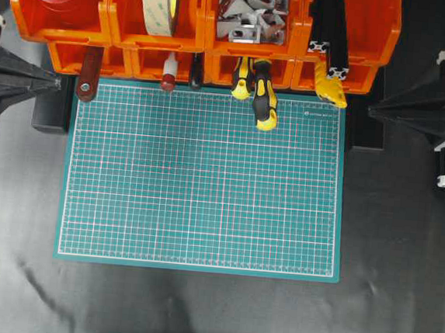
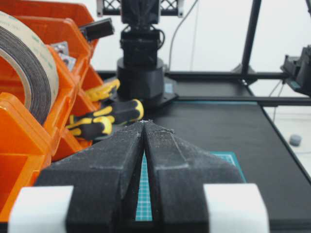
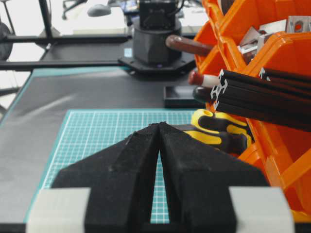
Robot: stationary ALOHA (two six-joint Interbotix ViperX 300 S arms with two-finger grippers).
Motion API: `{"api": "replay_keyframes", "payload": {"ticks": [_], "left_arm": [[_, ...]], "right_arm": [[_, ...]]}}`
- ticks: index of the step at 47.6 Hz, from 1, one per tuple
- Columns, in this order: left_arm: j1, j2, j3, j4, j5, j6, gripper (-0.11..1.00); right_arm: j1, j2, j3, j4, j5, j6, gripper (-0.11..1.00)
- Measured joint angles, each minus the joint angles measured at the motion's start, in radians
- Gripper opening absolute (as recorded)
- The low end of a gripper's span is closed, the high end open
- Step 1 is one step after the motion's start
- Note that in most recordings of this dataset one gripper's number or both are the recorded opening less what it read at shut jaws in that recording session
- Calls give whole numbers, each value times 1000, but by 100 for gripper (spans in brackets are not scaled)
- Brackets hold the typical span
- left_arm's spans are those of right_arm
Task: Pick cutter from container rack with right arm.
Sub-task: 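Move the right gripper toward the yellow utility knife on the rack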
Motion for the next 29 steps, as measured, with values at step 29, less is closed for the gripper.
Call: {"api": "replay_keyframes", "payload": {"ticks": [29], "left_arm": [[-34, -46, -127, 29, 241, -34, 0]], "right_arm": [[118, -9, -273, -15, 687, 0, 0]]}}
